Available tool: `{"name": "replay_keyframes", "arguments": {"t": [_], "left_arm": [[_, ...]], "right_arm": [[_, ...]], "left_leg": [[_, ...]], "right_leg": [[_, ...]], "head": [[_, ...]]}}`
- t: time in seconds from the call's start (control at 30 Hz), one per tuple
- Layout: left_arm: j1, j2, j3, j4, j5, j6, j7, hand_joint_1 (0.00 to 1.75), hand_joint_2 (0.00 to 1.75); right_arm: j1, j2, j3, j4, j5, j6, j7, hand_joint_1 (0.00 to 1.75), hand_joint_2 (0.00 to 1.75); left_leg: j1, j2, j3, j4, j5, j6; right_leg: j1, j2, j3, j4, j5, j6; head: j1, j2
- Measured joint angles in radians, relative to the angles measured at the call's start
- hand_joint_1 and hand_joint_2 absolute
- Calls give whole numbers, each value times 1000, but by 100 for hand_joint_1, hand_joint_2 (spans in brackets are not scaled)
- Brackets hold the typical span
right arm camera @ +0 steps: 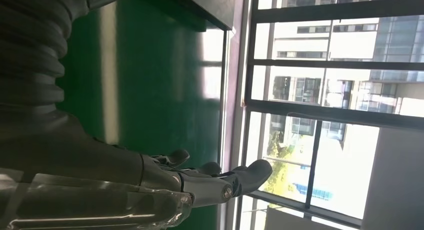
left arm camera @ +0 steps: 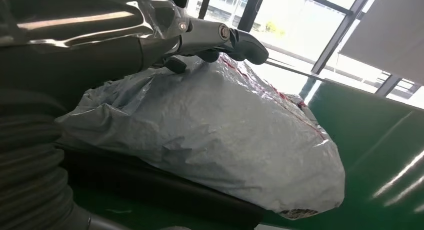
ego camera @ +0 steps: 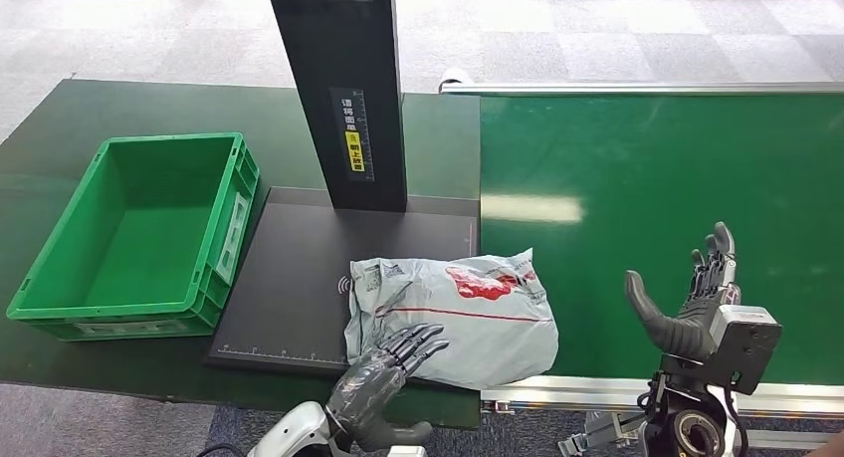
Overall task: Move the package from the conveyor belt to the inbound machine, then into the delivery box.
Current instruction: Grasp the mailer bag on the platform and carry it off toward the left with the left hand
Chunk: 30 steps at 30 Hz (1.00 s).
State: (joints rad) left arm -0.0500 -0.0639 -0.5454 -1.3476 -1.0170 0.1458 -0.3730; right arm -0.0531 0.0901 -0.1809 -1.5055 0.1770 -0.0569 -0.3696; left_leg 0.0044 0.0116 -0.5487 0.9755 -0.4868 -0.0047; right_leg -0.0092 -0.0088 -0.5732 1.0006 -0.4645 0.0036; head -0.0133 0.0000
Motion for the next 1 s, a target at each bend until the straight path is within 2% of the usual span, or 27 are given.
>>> {"name": "replay_keyframes", "arguments": {"t": [0.33, 0.6, 1.0], "left_arm": [[-78, -4, -77, 108, -158, 59, 80, 0, 175], [-137, -23, -110, 182, -348, 173, 218, 0, 175], [-182, -18, -92, 186, -332, 185, 225, 0, 175]], "right_arm": [[18, 30, -36, -47, 4, 18, -2, 0, 175], [30, 55, -56, -77, 15, 22, -2, 0, 175], [46, 66, -70, -99, 16, 24, -2, 0, 175]], "left_leg": [[0, 0, 0, 0, 0, 0], [0, 0, 0, 0, 0, 0], [0, 0, 0, 0, 0, 0]], "right_leg": [[0, 0, 0, 0, 0, 0], [0, 0, 0, 0, 0, 0], [0, 0, 0, 0, 0, 0]], "head": [[0, 0], [0, 0], [0, 0]]}}
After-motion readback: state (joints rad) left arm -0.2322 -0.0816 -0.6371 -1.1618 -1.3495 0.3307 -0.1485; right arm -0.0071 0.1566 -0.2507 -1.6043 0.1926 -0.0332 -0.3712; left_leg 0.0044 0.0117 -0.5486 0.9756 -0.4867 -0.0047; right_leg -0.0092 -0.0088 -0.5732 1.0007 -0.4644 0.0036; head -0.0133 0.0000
